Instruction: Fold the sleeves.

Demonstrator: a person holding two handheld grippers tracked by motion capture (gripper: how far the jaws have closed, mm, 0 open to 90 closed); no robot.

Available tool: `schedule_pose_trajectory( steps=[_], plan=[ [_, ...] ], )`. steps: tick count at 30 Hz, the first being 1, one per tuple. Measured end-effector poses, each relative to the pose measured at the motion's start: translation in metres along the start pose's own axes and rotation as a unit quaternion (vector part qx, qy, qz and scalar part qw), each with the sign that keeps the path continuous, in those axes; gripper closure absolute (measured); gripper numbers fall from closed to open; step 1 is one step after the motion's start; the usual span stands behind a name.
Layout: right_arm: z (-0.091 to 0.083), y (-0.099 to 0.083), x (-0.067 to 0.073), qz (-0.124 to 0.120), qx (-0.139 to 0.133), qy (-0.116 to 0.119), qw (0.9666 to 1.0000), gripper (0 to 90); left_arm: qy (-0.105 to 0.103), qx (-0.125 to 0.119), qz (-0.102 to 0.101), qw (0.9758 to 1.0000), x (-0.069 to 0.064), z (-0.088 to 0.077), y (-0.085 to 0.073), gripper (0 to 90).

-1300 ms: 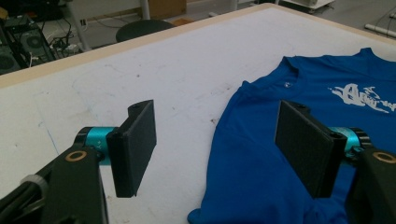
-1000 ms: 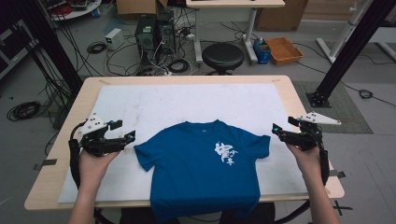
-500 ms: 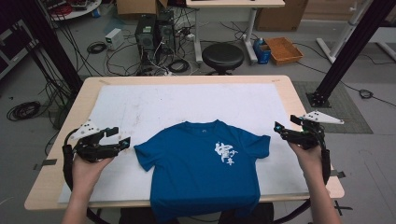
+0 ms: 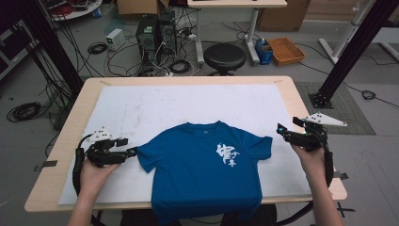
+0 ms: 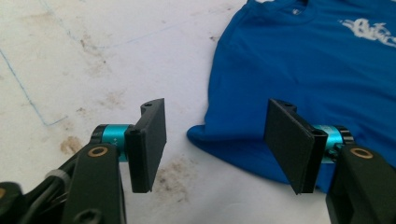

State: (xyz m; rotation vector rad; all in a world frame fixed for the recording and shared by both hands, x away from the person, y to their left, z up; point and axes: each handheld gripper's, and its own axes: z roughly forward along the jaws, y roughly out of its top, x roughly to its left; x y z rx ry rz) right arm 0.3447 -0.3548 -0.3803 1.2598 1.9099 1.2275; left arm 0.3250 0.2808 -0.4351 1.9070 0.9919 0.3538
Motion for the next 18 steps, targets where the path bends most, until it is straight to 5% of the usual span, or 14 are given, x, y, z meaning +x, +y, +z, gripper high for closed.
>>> schedule_pose_trajectory(
  steps=[18],
  plan=[
    [0.003, -0.001, 0.002, -0.003, 0.002, 0.001, 1.0000, 27.2, 0.013, 0.031, 0.017, 0.9993, 0.004, 0.016, -0.002, 59.4]
  ],
)
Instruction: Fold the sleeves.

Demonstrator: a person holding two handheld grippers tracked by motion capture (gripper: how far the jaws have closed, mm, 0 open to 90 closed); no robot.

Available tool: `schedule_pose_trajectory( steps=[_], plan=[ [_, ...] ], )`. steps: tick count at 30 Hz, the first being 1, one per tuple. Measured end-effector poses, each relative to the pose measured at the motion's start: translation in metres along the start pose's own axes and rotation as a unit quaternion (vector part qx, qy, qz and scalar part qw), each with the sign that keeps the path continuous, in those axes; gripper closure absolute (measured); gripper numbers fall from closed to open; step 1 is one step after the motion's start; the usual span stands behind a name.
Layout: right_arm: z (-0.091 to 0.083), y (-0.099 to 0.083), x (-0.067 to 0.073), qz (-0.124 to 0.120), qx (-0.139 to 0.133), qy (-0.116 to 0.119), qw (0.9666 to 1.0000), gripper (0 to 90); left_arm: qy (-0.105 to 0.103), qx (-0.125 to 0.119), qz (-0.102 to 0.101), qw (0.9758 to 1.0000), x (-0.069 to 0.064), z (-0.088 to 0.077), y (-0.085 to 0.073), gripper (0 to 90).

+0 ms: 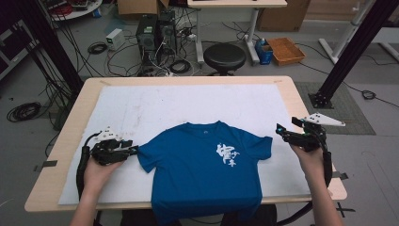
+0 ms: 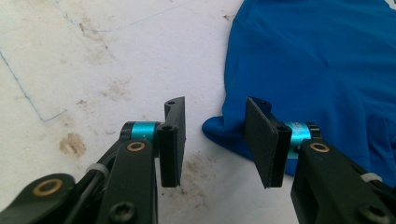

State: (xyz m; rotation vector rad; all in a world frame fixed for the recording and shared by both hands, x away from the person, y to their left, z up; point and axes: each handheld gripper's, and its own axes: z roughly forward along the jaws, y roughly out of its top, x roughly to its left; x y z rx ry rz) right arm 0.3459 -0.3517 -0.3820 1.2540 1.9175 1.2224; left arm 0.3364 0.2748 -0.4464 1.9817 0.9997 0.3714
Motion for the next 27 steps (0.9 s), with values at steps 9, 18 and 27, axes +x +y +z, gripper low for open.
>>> schedule_pose_trajectory(
  steps=[9, 18, 27],
  plan=[
    [0.000, 0.000, 0.001, -0.002, 0.000, -0.001, 1.0000, 27.4, -0.001, 0.014, 0.001, 0.9999, -0.003, 0.005, 0.003, 71.8],
    [-0.001, 0.000, 0.000, -0.003, -0.003, -0.002, 1.0000, 27.6, -0.001, 0.021, -0.045, 0.9988, -0.008, 0.002, 0.014, 86.6],
    [-0.002, 0.001, 0.001, -0.004, -0.004, -0.003, 1.0000, 27.6, -0.030, 0.008, -0.070, 0.9971, -0.028, -0.002, 0.040, 87.3]
  ],
)
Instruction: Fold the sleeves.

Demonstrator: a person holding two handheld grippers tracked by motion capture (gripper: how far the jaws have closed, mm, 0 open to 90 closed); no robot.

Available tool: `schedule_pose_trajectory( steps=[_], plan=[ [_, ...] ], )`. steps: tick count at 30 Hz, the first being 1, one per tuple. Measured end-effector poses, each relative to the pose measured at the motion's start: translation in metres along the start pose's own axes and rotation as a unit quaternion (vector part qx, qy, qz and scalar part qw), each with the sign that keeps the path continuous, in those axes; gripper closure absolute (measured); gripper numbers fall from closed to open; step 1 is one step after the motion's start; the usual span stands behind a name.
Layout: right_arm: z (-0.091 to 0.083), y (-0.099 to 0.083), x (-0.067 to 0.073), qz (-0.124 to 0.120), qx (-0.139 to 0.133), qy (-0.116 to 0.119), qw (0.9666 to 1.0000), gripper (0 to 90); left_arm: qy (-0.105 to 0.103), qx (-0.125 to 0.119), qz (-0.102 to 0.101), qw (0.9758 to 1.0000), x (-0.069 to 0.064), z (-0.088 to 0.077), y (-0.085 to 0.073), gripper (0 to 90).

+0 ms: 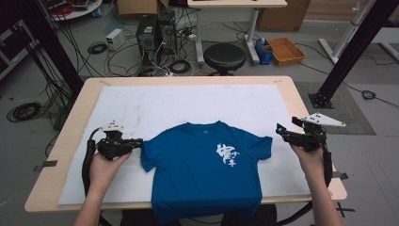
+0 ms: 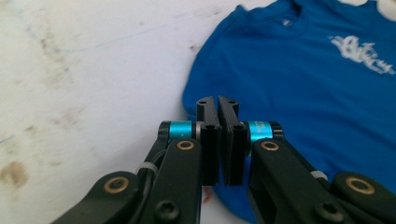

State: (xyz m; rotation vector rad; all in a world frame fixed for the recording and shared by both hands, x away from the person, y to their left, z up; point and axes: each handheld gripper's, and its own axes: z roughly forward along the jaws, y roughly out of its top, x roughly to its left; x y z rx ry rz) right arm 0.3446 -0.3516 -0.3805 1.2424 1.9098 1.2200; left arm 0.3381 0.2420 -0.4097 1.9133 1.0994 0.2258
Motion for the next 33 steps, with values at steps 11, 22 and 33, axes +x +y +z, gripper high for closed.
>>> schedule_pose_trajectory(
  steps=[11, 22, 33],
  plan=[
    [-0.001, 0.001, 0.000, 0.000, -0.002, 0.000, 1.0000, 27.6, -0.013, 0.001, -0.011, 0.9999, -0.023, -0.001, 0.019, 87.4],
    [-0.001, 0.001, 0.000, 0.000, -0.001, 0.000, 1.0000, 27.6, -0.013, 0.001, -0.023, 0.9997, -0.044, 0.009, 0.034, 87.4],
    [-0.001, 0.001, -0.001, -0.002, -0.001, 0.000, 1.0000, 27.6, -0.014, -0.018, -0.023, 0.9995, -0.065, 0.034, 0.042, 87.4]
  ],
)
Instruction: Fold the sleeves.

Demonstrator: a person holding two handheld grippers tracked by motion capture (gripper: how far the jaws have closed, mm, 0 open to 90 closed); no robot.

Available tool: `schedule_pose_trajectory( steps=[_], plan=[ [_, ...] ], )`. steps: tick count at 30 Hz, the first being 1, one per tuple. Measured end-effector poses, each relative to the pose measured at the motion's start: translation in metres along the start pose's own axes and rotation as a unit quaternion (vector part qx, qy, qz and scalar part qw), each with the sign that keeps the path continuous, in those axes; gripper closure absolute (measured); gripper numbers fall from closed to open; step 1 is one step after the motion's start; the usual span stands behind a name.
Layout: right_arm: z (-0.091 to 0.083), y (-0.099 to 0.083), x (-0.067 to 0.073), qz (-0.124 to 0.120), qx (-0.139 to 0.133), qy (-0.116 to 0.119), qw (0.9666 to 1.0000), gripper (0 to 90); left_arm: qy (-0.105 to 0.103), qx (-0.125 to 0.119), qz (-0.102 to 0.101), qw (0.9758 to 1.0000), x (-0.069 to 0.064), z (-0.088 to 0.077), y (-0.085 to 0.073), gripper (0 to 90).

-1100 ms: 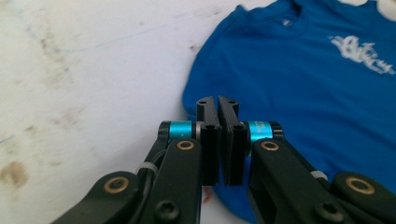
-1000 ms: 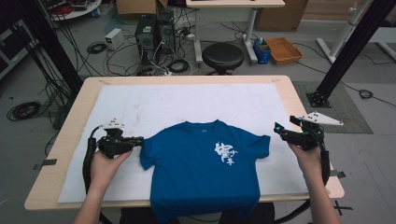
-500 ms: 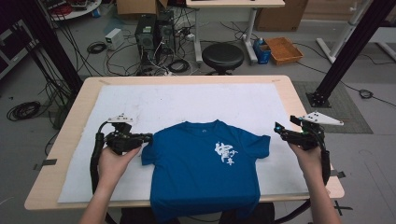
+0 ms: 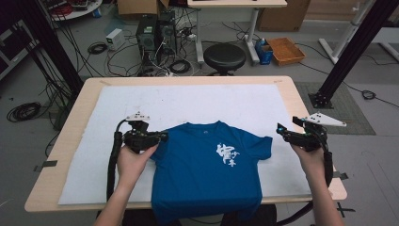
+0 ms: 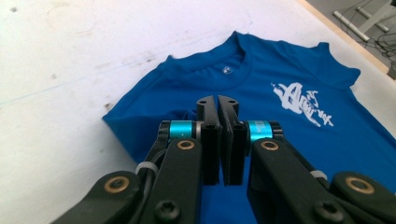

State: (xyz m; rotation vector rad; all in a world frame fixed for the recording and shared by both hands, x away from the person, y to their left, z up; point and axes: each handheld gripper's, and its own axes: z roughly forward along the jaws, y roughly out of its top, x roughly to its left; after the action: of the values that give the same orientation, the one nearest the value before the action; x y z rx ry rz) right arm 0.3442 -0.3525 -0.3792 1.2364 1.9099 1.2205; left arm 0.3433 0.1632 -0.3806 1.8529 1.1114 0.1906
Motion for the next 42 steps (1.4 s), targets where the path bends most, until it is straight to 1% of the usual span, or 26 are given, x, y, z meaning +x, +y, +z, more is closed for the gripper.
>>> schedule_pose_trajectory(
  steps=[6, 7, 8, 11, 13, 16, 17, 18, 21, 22, 23, 24, 25, 26, 27, 28, 29, 32, 35, 36, 37, 38, 39, 40, 41, 42],
  plan=[
    [0.000, 0.000, 0.000, 0.000, 0.000, 0.001, 1.0000, 27.7, -0.001, -0.003, 0.013, 0.9999, -0.010, 0.014, -0.001, 87.4],
    [0.000, 0.000, 0.000, 0.000, 0.001, 0.000, 1.0000, 27.7, 0.001, -0.001, 0.020, 0.9998, -0.013, 0.020, -0.001, 87.4],
    [0.000, 0.000, 0.000, 0.000, 0.001, 0.000, 1.0000, 27.7, 0.001, -0.001, 0.020, 0.9998, -0.013, 0.020, -0.001, 87.4],
    [0.000, 0.000, 0.000, -0.001, 0.000, 0.000, 1.0000, 27.7, 0.003, -0.001, 0.024, 0.9997, -0.017, 0.030, -0.003, 87.4],
    [0.000, 0.000, 0.000, -0.001, 0.000, 0.000, 1.0000, 27.7, 0.001, 0.000, 0.030, 0.9996, -0.019, 0.041, -0.005, 87.4],
    [0.000, 0.000, 0.000, -0.001, -0.001, 0.001, 1.0000, 27.7, 0.000, -0.001, 0.034, 0.9994, -0.020, 0.048, -0.007, 86.6],
    [0.000, 0.000, 0.000, -0.001, -0.001, 0.001, 1.0000, 27.7, 0.001, -0.007, 0.040, 0.9992, -0.021, 0.050, -0.008, 86.6],
    [0.000, -0.001, 0.000, 0.000, 0.000, 0.001, 1.0000, 27.7, 0.006, -0.014, 0.046, 0.9988, -0.021, 0.051, -0.009, 82.5],
    [0.000, -0.002, 0.000, 0.005, 0.002, -0.002, 1.0000, 27.7, 0.013, -0.038, 0.052, 0.9978, -0.020, 0.042, -0.013, 73.8],
    [0.000, -0.002, 0.000, 0.005, 0.003, -0.003, 1.0000, 27.7, 0.013, -0.038, 0.052, 0.9978, -0.020, 0.042, -0.013, 71.4],
    [0.001, -0.002, 0.000, 0.006, 0.003, -0.002, 1.0000, 27.7, 0.019, -0.044, 0.053, 0.9974, -0.019, 0.034, -0.015, 70.5],
    [0.001, -0.002, 0.000, 0.006, 0.003, -0.002, 1.0000, 27.7, 0.028, -0.045, 0.055, 0.9971, -0.018, 0.030, -0.017, 69.1],
    [0.001, -0.002, 0.000, 0.008, 0.003, -0.002, 1.0000, 27.7, 0.028, -0.045, 0.055, 0.9971, -0.018, 0.030, -0.017, 66.9],
    [0.001, -0.002, 0.000, 0.007, 0.004, -0.003, 1.0000, 27.7, 0.040, -0.042, 0.057, 0.9967, -0.015, 0.020, -0.024, 65.6],
    [0.001, -0.002, 0.000, 0.008, 0.004, -0.003, 1.0000, 27.7, 0.040, -0.042, 0.057, 0.9967, -0.015, 0.020, -0.024, 65.4],
    [0.001, -0.002, 0.000, 0.008, 0.004, -0.004, 1.0000, 27.7, 0.043, -0.040, 0.054, 0.9968, -0.013, 0.012, -0.032, 64.5],
    [0.001, -0.002, 0.000, 0.008, 0.002, -0.005, 1.0000, 27.7, 0.043, -0.040, 0.054, 0.9968, -0.013, 0.012, -0.032, 63.0],
    [0.001, -0.002, 0.001, 0.008, 0.001, -0.004, 1.0000, 27.7, 0.044, -0.040, 0.046, 0.9972, -0.015, 0.003, -0.048, 60.9],
    [0.002, -0.002, 0.001, 0.007, 0.001, -0.002, 1.0000, 27.7, 0.046, -0.034, 0.051, 0.9971, -0.020, 0.002, -0.061, 59.2],
    [0.002, -0.002, 0.001, 0.007, 0.001, -0.002, 1.0000, 27.7, 0.046, -0.034, 0.051, 0.9971, -0.020, 0.002, -0.061, 59.8],
    [0.002, -0.002, 0.001, 0.007, 0.003, -0.003, 1.0000, 27.7, 0.033, -0.016, 0.052, 0.9980, -0.021, 0.007, -0.061, 64.4],
    [0.002, -0.002, 0.002, 0.008, 0.002, -0.003, 1.0000, 27.7, 0.023, -0.009, 0.055, 0.9982, -0.022, 0.009, -0.062, 72.8],
    [0.002, -0.002, 0.002, 0.007, 0.002, -0.002, 1.0000, 27.7, 0.023, -0.009, 0.055, 0.9982, -0.022, 0.009, -0.062, 78.4],
    [0.002, -0.002, 0.002, 0.006, 0.002, -0.003, 1.0000, 27.7, 0.006, 0.000, 0.065, 0.9978, -0.026, 0.013, -0.063, 83.4],
    [0.002, -0.002, 0.002, 0.007, 0.002, -0.003, 1.0000, 27.7, 0.006, 0.000, 0.065, 0.9978, -0.026, 0.013, -0.063, 85.6],
    [0.002, -0.002, 0.002, 0.007, 0.002, -0.004, 1.0000, 27.7, -0.002, 0.006, 0.075, 0.9972, -0.028, 0.016, -0.063, 86.0]
  ],
)
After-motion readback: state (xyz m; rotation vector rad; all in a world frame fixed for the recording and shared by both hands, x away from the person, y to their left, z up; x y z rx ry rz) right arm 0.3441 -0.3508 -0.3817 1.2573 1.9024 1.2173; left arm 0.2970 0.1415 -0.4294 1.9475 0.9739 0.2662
